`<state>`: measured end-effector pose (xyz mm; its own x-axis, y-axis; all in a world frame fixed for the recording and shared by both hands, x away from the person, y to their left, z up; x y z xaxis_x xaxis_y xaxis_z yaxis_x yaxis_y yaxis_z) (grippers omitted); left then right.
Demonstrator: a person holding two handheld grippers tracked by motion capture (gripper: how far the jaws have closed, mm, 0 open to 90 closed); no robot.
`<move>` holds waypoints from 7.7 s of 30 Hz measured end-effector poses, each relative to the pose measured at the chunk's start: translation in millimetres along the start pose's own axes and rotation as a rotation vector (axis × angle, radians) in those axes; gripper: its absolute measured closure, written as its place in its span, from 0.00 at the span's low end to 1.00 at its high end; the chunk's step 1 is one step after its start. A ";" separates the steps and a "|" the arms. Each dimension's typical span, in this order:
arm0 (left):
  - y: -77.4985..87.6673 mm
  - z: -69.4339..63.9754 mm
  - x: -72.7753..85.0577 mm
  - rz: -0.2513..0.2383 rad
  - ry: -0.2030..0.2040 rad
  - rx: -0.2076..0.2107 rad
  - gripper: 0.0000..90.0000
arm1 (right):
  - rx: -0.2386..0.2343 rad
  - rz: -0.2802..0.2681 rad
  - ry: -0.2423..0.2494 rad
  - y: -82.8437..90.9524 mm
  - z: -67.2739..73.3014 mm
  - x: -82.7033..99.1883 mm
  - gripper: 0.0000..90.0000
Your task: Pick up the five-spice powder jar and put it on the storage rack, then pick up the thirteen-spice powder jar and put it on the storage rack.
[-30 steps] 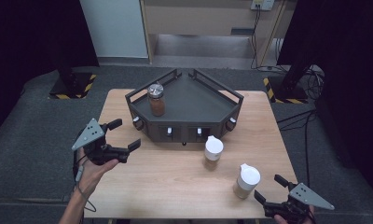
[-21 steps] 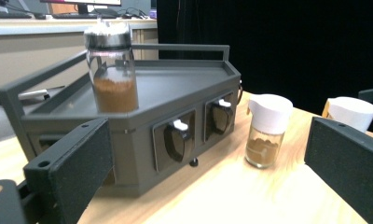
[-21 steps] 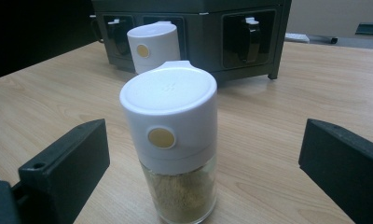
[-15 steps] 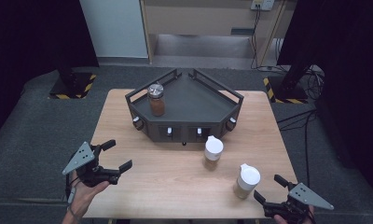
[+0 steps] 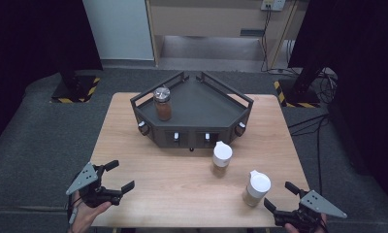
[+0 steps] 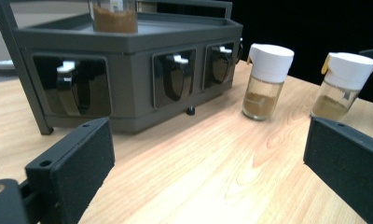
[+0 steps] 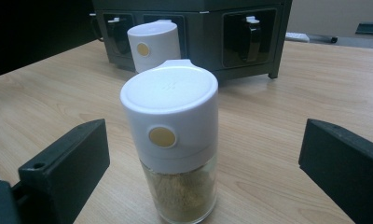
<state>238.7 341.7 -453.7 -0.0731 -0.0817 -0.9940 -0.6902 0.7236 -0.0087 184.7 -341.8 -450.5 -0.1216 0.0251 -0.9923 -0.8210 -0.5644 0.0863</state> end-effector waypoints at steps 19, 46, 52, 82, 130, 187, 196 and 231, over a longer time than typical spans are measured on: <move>15.5 3.0 21.9 0.017 -0.003 -0.016 0.02 | -0.003 0.002 0.001 -0.2 0.4 -0.1 0.02; 29.9 4.4 24.3 0.031 -0.035 -0.072 0.01 | -0.009 0.001 0.003 -0.8 0.2 0.0 0.02; 29.3 3.8 24.4 0.026 -0.037 -0.048 0.02 | -0.010 -0.001 0.002 -0.5 0.2 0.1 0.02; 25.5 5.6 26.4 0.036 -0.019 0.000 0.01 | 0.024 -0.038 -0.032 3.5 7.7 -22.0 0.03; 24.3 4.5 25.6 0.050 -0.025 0.011 0.02 | -0.023 0.189 -0.027 -138.5 65.7 -87.2 0.04; 24.3 4.1 25.8 0.052 -0.032 0.016 0.02 | 0.274 0.357 -0.002 -230.3 92.4 -51.3 0.34; 24.4 4.1 25.7 0.051 -0.032 0.016 0.02 | 0.250 0.348 0.031 -227.8 97.4 -56.9 0.34; 24.1 4.0 25.7 0.055 -0.033 0.017 0.02 | -0.113 0.355 0.101 -228.3 82.6 -134.3 0.34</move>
<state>223.1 359.8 -479.9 -0.0867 -0.0190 -0.9961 -0.6733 0.7380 0.0445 342.5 -148.1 -329.5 -0.3266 -0.2664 -0.9068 -0.6702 -0.6112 0.4210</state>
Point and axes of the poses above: each handheld gripper's, and its own axes: y roughly backward along the jaws, x roughly out of its underside, z roughly to its left, the point moved 7 cm from there along -y, roughly forward along the jaws, and after that the axes turned 13 degrees about -z, right-handed, at the moved point
